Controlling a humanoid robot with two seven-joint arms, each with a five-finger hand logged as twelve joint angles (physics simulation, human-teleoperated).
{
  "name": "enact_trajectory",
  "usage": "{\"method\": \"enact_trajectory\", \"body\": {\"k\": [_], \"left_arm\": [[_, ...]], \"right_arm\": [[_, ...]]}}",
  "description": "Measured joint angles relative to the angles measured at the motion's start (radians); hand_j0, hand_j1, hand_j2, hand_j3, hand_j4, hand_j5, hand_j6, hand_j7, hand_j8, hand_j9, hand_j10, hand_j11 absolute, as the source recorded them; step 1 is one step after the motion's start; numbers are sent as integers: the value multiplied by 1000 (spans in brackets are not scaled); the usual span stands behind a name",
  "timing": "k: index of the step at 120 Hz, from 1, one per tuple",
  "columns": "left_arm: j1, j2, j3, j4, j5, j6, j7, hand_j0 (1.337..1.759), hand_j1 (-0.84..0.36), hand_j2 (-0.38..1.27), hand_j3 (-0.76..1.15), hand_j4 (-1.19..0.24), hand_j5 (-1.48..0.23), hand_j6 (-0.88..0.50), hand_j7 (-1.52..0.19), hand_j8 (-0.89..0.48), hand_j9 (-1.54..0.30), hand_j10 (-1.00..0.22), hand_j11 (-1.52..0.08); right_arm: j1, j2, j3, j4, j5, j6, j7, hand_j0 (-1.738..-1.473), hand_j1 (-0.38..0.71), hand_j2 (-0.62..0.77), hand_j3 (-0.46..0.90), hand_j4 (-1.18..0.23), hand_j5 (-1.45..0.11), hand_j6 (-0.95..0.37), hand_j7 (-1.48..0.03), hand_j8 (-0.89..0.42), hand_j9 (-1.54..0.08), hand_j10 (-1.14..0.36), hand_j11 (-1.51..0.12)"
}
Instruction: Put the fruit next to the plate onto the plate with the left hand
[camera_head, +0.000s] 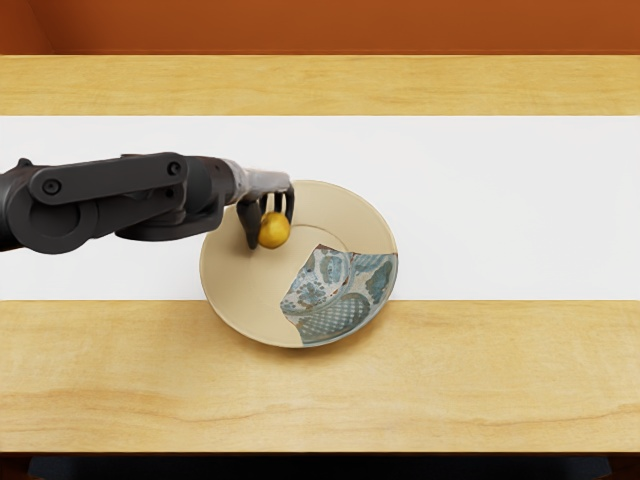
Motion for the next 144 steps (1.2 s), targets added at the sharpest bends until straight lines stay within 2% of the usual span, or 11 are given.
{"method": "enact_trajectory", "body": {"k": [23,45,53,62,63,69,90,110,127,144], "left_arm": [[4,-9,5,0,1,-5,1,1657,-341,374,0,-560,-849,-472,-836,-637,-837,-636,-837],[1,0,-2,-3,-28,-14,2,1658,17,162,0,-272,-402,-237,-397,-304,-397,-303,-398],[7,24,-22,-3,-59,-17,1,1658,109,117,0,-195,-292,-169,-289,-217,-289,-293,-362],[3,66,-50,6,-169,-20,0,1658,183,81,0,-133,-205,-115,-202,-148,-203,-229,-222],[5,74,-54,8,-188,-18,-10,1658,192,77,0,-118,-207,-99,-205,-127,-206,-204,-259],[6,90,-79,23,-253,-31,-6,1658,226,61,0,-93,-162,-78,-160,-100,-161,-160,-203],[9,231,-162,85,-434,-197,-1,1658,297,26,0,-41,-69,-35,-68,-44,-68,-69,-86],[11,309,-209,139,-540,-349,0,1658,327,12,0,-20,-31,-17,-30,-21,-30,-32,-38],[10,340,-221,243,-640,-398,1,1658,338,6,0,-11,-16,-10,-15,-12,-15,-17,-19],[10,372,-227,288,-683,-410,1,1658,344,3,0,-7,-8,-7,-8,-7,-8,-9,-10]], "right_arm": [[-1,0,0,0,0,0,0,-1658,-310,-7,0,-33,-43,-33,-43,-33,-43,-33,-43],[-2,0,0,0,0,0,0,-1658,-310,-7,0,-33,-43,-33,-43,-33,-43,-33,-43],[-3,0,0,0,0,0,0,-1658,-310,-7,0,-33,-43,-33,-43,-33,-43,-33,-43],[-3,0,0,0,0,0,0,-1658,-310,-7,0,-33,-43,-33,-43,-33,-43,-33,-43],[-3,0,0,0,0,0,0,-1658,-310,-6,0,-32,-43,-33,-43,-32,-43,-32,-43],[-3,0,0,0,0,0,0,-1658,-310,-6,0,-33,-43,-33,-43,-32,-43,-32,-43],[-3,0,0,1,0,1,0,-1658,-310,-6,0,-33,-43,-33,-43,-33,-43,-33,-43],[-2,0,1,1,0,1,0,-1658,-310,-7,0,-33,-43,-33,-43,-33,-43,-33,-43],[-2,0,1,1,0,1,0,-1658,-310,-7,0,-33,-43,-33,-43,-33,-43,-33,-43],[-2,0,2,1,0,1,0,-1658,-310,-7,0,-33,-43,-33,-43,-33,-43,-33,-43]]}}
